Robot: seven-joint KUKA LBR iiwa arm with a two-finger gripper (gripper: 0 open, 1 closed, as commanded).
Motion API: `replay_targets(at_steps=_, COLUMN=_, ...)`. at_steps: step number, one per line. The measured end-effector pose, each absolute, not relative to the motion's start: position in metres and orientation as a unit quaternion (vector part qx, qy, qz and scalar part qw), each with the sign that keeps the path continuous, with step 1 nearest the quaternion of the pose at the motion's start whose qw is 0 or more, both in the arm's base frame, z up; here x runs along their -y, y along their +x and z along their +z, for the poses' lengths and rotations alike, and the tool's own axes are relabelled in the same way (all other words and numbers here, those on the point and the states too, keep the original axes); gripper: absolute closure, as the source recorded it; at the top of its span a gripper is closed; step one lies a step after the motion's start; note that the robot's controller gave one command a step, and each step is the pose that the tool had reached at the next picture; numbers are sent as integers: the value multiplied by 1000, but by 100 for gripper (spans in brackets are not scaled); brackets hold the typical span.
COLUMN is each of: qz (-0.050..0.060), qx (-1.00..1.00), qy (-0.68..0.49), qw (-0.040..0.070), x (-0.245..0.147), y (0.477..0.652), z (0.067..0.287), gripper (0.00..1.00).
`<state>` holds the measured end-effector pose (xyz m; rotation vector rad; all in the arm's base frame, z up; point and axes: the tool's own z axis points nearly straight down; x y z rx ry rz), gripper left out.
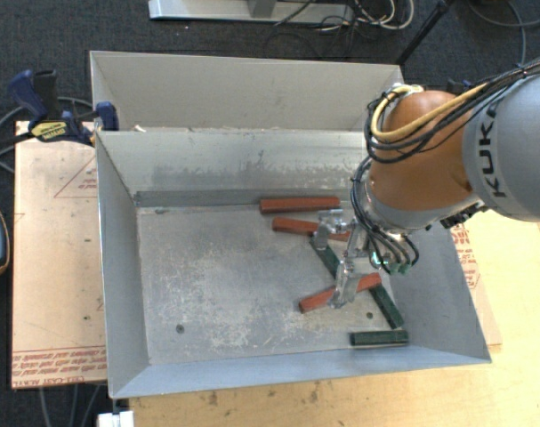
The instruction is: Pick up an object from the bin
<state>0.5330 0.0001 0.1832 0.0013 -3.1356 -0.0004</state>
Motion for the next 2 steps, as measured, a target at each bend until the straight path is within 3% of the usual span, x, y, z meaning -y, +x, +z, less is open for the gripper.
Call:
replay_targets(at_steps=1, qz=0, qx=997, qy=81, qw=-2, x=86, y=545, z=69, gripper=0)
replay_targets(at_steps=2, qz=0, qx=997, qy=83, qw=-5, x=84, y=548, z=73, gripper=100)
